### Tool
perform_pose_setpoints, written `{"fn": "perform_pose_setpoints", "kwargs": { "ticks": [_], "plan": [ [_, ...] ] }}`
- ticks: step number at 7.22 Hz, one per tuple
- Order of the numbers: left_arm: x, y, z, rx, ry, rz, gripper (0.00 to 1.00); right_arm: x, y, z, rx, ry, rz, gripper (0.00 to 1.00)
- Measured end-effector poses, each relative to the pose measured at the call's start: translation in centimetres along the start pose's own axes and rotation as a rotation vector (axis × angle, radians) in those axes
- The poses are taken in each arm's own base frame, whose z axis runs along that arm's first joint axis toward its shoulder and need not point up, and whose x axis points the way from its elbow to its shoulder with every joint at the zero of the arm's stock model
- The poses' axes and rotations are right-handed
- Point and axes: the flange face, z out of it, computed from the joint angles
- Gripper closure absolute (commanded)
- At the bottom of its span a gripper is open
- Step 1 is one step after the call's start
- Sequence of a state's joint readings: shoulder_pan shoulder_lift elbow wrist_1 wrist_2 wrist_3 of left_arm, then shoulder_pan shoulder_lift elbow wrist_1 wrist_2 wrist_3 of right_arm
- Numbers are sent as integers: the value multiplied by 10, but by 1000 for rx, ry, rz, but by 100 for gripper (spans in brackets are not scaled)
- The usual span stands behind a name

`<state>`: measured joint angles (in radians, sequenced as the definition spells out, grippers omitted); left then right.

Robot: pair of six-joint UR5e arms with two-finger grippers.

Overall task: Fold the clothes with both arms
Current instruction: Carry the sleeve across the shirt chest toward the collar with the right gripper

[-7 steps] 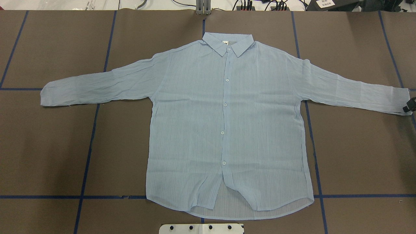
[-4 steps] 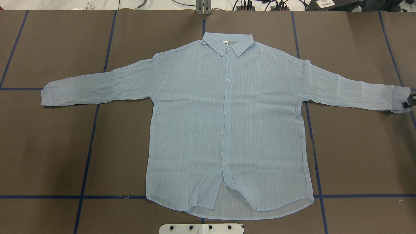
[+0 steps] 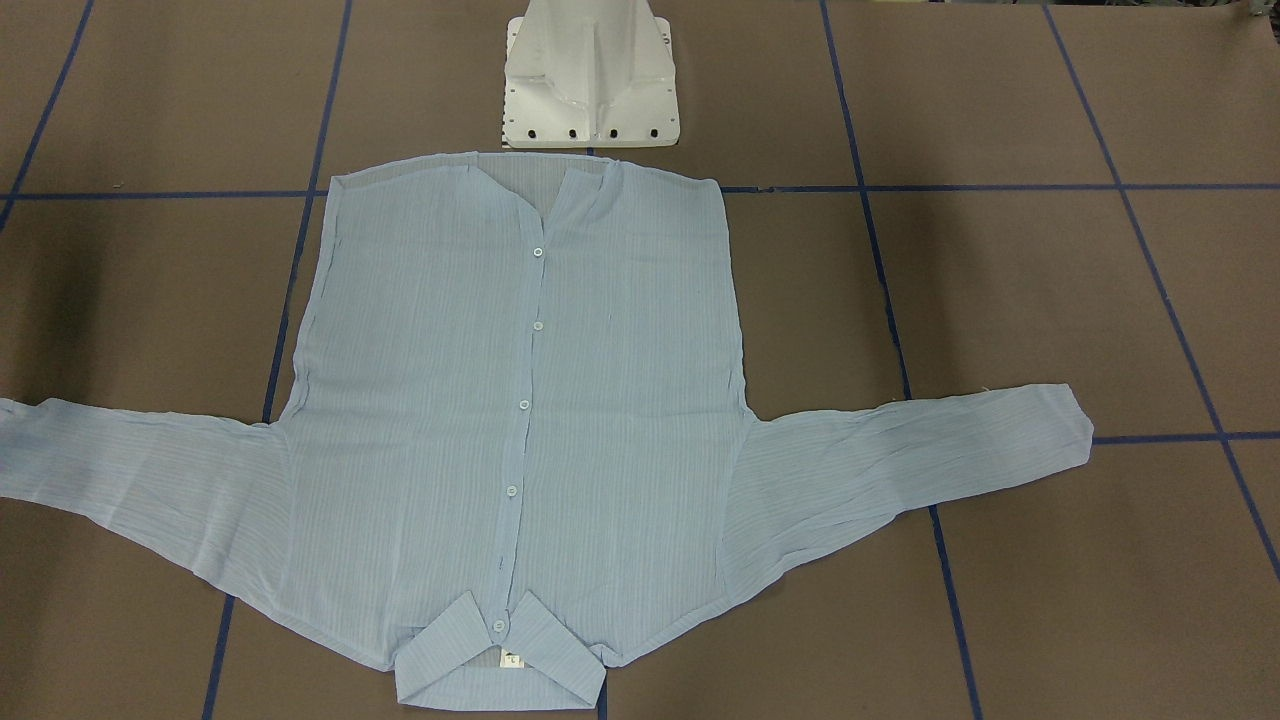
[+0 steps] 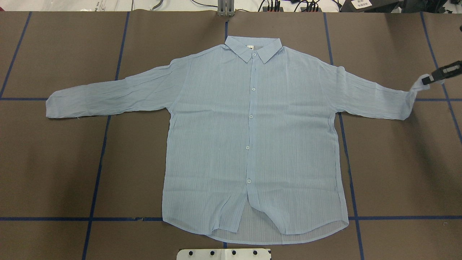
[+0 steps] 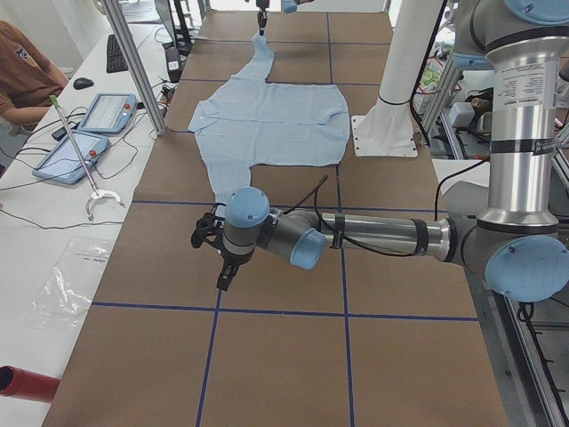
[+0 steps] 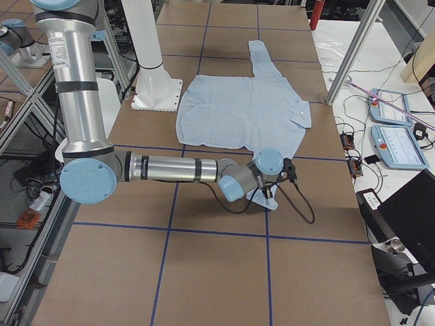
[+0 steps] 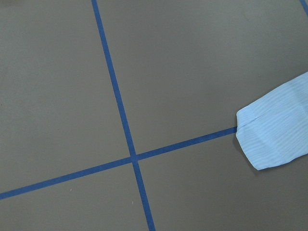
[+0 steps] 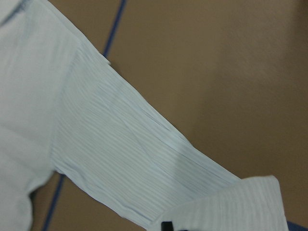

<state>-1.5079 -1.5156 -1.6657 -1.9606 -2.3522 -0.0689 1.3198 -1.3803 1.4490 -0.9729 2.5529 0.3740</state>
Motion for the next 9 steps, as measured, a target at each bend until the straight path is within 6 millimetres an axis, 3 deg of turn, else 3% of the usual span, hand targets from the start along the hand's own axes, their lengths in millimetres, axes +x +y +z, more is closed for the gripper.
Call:
{"fn": "perform_pose_setpoints", "kwargs": {
  "ticks": [2,4,5,6,7,9],
  "plan": [
    [-6,3,5,-11,-2,-9,1,-134,-86,7,19,-110,56,100],
    [-14,9,13,-28,-7,-26,0,-267,-136,27,7,-195,90,100],
    [-17,11,16,-34,-9,-32,0,-335,-151,39,17,-220,95,100],
    [-19,12,18,-39,-9,-36,0,-391,-155,60,39,-223,91,100],
    [-20,13,19,-42,-9,-41,0,-433,-147,95,64,-199,85,100],
    [-22,14,21,-45,-9,-49,0,-487,-134,179,65,-116,85,100]
  ]
}}
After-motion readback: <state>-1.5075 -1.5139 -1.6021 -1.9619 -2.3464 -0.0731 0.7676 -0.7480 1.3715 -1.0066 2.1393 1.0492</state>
